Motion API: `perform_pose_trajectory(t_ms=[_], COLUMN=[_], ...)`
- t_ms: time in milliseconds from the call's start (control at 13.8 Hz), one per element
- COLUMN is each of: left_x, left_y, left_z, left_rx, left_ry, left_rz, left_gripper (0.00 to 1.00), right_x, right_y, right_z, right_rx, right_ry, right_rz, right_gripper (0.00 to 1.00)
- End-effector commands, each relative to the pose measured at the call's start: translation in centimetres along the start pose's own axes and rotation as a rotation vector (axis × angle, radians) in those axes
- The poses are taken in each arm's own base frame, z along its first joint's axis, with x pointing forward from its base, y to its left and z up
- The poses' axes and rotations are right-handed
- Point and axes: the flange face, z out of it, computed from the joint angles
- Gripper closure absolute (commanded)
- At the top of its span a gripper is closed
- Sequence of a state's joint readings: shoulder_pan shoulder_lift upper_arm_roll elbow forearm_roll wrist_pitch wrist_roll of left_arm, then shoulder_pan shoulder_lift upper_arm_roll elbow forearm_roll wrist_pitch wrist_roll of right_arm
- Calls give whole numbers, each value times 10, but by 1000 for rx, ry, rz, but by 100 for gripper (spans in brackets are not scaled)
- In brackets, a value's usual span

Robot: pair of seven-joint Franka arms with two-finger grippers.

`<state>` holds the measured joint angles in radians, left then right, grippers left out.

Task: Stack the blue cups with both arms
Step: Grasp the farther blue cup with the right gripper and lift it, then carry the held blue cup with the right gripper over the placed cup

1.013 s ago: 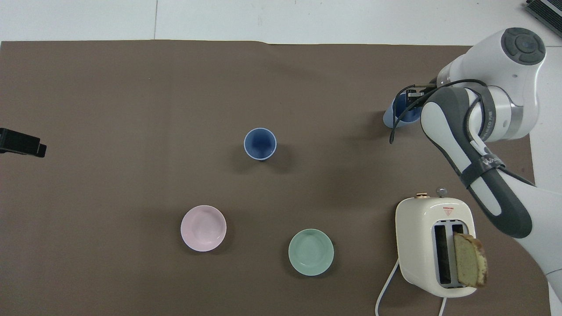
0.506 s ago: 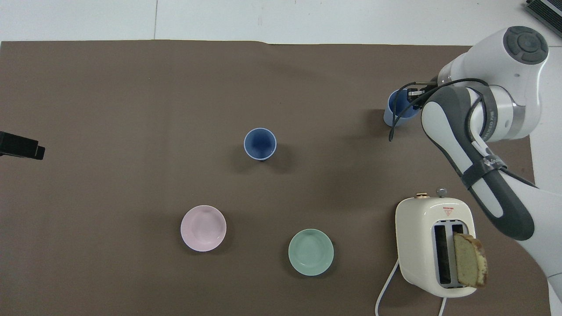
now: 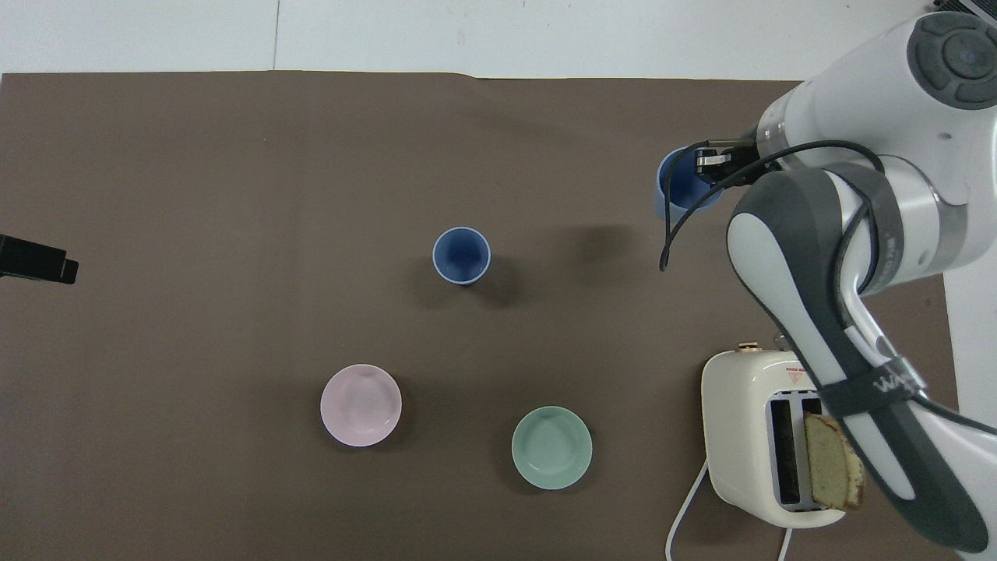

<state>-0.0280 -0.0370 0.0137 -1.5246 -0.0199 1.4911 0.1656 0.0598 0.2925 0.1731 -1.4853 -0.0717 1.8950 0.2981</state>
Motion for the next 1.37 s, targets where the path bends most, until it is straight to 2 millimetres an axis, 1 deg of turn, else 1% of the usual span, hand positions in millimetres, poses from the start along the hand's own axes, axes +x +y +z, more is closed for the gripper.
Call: perform_pose_trajectory(t_ms=[0,72,145,217,362,506,579,651,723,796,1013,1085,1157,1302], left_x=[-7,-8,-8,-8,-8,-8,-8,-8,-8,-8,-8,-8,-8,-8], left_y=[2,0,-3,-4,-4,-4,-4,-4,-4,-4,-4,-4,-4,-4], left_z=[-7,-8,-7,-8,-8,-8,-7,-8,-7,-7,-8,-8,-7,-7], left_rx=[5,6,5,5,5,5,5,5,5,5,5,5,5,5], left_ry=[-6,-1,-4,-3,-3,-3,-4,-3,-4,-4,-3,-3,-4,-4], left_rz=[5,-1,-4,-7,-7,-5,-5,-5,-7,-7,-5,-7,-7,-7], left_gripper=[0,0,0,0,0,0,0,0,0,0,0,0,0,0], right_x=[-26,-38,-46,-54,-66,-79,-78,-77,-80,-89,-82,-80,-78,-75], right_y=[-50,-81,-102,-119,-147,-177,-191,-198,-205,-221,-230,-232,-234,-235], right_z=[-28,-32,-38,-42,-44,-43,-36,-31,-28,-19,2,10,13,27], right_rx=[2,10,20,35,91,110,114,119,115,108,125,128,134,118], right_ry=[13,15,21,18,1,-8,-14,-18,-19,-34,-18,-18,-3,-6], right_rz=[36,42,54,61,83,77,91,102,101,92,93,94,90,86], right_gripper=[100,100,100,100,100,100,100,100,100,100,100,100,100,100])
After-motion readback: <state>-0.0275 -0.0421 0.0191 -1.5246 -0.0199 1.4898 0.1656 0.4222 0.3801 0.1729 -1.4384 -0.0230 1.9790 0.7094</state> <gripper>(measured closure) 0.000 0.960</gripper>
